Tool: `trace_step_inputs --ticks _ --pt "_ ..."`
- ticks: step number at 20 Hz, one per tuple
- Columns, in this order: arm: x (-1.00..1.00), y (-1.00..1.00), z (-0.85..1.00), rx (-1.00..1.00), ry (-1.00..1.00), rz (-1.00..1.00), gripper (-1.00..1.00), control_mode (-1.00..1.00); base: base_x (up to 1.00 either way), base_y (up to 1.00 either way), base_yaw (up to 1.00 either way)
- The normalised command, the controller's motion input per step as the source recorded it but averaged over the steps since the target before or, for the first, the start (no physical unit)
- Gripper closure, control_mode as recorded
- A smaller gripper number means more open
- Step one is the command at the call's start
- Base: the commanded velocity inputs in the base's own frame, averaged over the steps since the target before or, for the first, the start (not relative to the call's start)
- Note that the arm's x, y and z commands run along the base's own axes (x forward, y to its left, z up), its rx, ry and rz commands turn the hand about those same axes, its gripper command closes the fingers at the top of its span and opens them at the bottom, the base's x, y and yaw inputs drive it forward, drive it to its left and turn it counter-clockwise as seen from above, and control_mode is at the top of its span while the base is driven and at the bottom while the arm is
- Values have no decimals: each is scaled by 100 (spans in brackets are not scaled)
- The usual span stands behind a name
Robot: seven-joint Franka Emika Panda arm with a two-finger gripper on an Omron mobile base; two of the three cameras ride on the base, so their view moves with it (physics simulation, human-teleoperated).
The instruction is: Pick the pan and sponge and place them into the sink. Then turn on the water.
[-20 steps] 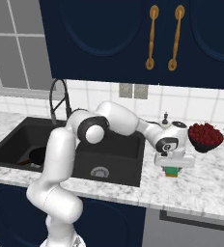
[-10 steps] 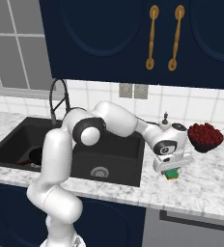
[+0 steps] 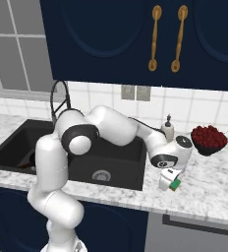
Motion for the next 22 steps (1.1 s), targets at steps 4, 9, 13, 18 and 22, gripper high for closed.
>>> trace_step_inputs --ticks 4,9,13,18,22 --pt "0 26 14 -3 -1 83 100 -100 0 0 0" --pt "-7 50 26 -10 -1 75 100 -100 0 0 0" --pt "-38 72 32 -17 -16 53 100 -100 0 0 0" --pt "-63 99 49 -22 -20 30 100 -100 0 0 0" --pt "-59 100 52 -22 -12 15 100 -100 0 0 0"
